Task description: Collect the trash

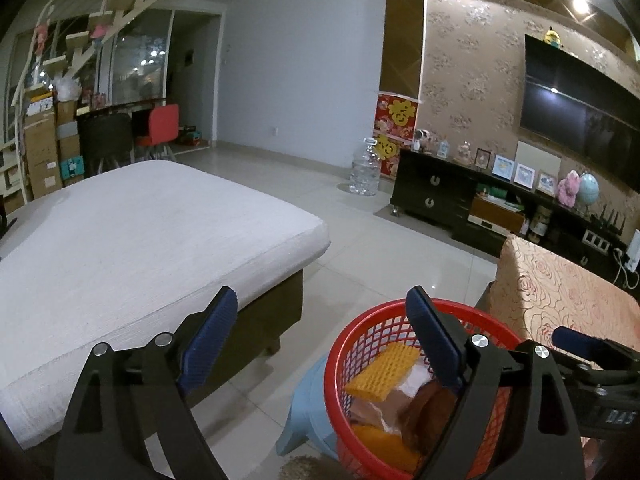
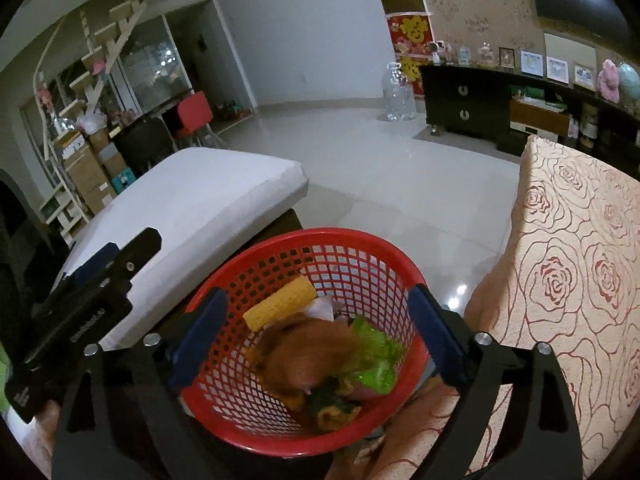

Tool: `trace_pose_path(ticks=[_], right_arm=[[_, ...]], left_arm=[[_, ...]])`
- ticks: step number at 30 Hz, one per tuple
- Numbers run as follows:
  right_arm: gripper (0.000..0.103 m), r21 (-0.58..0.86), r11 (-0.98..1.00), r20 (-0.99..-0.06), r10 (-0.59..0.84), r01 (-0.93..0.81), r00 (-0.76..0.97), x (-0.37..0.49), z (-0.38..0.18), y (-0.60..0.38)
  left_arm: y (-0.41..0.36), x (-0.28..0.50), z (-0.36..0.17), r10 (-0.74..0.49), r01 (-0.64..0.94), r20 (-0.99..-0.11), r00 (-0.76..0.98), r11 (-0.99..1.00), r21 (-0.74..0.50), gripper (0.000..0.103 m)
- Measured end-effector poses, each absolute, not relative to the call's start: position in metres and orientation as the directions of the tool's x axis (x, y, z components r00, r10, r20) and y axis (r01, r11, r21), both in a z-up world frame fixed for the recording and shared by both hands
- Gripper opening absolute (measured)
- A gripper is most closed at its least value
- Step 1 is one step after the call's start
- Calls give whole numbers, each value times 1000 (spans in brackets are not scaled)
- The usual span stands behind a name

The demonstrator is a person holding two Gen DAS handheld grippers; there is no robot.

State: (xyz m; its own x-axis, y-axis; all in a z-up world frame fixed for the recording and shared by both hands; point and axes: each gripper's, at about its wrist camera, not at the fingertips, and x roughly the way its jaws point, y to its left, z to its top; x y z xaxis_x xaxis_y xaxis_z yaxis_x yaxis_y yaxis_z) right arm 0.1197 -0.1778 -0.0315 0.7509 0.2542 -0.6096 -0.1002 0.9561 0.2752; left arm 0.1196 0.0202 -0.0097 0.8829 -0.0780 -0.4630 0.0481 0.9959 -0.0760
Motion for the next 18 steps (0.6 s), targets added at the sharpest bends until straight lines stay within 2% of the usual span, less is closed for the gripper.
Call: trace_pose_path(ticks=[18], right_arm=[[94,225,974,-589,133,4,797,69,-22,-209]], left_arm=[[8,111,-10,-71,55,-453,889,997,-49,88]])
